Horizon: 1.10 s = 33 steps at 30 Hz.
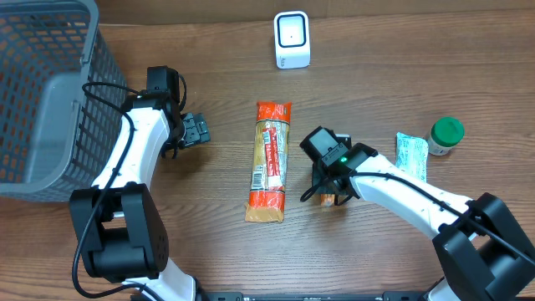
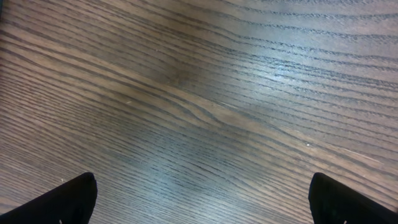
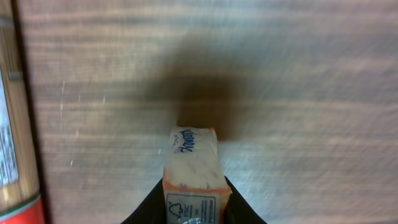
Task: Scan the item barcode
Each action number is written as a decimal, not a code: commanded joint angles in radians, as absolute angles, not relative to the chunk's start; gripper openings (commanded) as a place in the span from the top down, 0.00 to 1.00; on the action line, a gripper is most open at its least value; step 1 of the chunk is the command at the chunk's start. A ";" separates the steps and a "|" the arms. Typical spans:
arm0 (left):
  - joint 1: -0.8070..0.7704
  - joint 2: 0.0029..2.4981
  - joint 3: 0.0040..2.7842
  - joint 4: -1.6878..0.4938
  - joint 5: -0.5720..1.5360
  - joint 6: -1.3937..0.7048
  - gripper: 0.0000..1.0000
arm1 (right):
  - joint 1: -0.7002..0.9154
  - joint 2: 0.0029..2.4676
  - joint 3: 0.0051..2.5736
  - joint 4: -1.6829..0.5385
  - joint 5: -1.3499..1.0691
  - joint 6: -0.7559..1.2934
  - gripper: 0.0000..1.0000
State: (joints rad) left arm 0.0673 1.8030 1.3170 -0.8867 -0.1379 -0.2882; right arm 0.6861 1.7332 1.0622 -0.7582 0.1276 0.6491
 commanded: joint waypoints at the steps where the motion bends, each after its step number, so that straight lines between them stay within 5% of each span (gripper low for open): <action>1: 0.071 1.799 1.317 -0.886 -0.130 -0.284 0.00 | 0.665 1.730 1.097 -0.733 0.230 0.570 0.78; 17: 0.071 1.799 1.317 -0.885 -0.130 -0.284 0.00 | 0.664 1.730 1.093 -0.599 0.351 0.543 0.75; 22: 0.071 1.799 1.317 -0.885 -0.130 -0.284 0.00 | 0.664 1.731 1.093 -0.598 0.351 0.544 0.61; 27: 0.071 1.799 1.317 -0.885 -0.130 -0.284 0.00 | 0.664 1.730 1.093 -0.599 0.350 0.545 0.30; 33: 0.071 1.799 1.317 -0.885 -0.130 -0.284 0.00 | 0.664 1.731 1.093 -0.594 0.351 0.545 0.20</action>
State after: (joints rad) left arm 0.0673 1.8030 1.3170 -0.8867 -0.1379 -0.2882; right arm 0.6674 1.7332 1.0672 -0.6018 0.3401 0.5449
